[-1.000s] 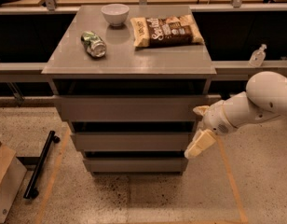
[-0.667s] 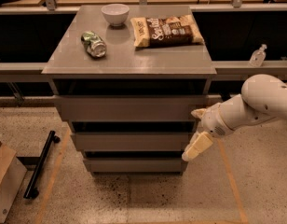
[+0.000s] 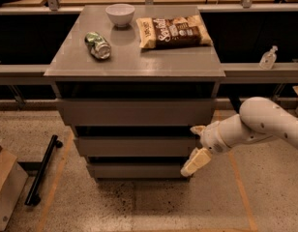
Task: Open bottom drawer
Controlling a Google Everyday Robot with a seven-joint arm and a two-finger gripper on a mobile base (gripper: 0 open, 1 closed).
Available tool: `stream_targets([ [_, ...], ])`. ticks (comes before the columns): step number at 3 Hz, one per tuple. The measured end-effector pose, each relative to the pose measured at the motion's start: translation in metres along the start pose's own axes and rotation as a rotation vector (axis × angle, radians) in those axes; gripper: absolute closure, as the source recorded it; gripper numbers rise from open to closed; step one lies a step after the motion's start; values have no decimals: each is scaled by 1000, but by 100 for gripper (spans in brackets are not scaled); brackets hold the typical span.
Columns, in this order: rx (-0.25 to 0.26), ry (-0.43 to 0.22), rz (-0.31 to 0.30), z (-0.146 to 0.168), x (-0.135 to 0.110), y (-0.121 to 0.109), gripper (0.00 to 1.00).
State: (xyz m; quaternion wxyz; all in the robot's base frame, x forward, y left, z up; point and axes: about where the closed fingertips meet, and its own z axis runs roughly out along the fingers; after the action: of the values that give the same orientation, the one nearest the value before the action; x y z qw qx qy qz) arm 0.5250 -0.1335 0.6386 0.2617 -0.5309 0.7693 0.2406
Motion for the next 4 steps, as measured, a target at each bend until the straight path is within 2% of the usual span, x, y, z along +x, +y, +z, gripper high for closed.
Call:
stream_targets([
  [2, 1, -2, 26, 62, 32, -15, 0],
  [3, -2, -7, 95, 90, 50, -30, 0],
  [4, -6, -6, 99, 93, 52, -29, 0],
])
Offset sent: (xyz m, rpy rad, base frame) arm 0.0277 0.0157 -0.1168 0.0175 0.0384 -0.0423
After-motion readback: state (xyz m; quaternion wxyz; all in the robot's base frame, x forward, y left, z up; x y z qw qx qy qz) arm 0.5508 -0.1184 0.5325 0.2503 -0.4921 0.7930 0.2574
